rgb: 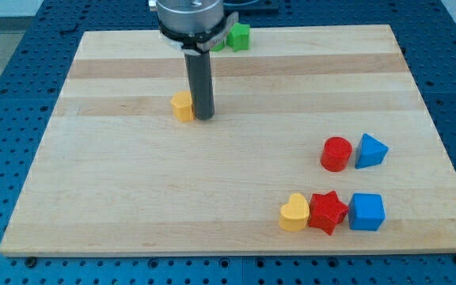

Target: Slide the yellow hexagon to the green star

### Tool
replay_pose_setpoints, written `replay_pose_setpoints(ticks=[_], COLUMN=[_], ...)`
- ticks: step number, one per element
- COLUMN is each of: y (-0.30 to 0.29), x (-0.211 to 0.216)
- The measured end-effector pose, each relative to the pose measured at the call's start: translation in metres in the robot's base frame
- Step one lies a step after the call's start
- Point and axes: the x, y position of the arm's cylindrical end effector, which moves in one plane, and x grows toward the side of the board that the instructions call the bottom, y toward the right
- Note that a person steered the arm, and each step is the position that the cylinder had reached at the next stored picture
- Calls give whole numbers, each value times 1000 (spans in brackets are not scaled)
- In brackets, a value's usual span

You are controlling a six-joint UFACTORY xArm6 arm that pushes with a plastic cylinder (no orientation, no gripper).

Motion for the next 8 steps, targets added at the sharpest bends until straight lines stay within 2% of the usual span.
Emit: replay_pose_setpoints(ticks=[1, 2, 3, 5, 6, 8], y=[-13, 2, -4, -122, -133, -9], x=[-23, -19, 9, 18, 2, -19])
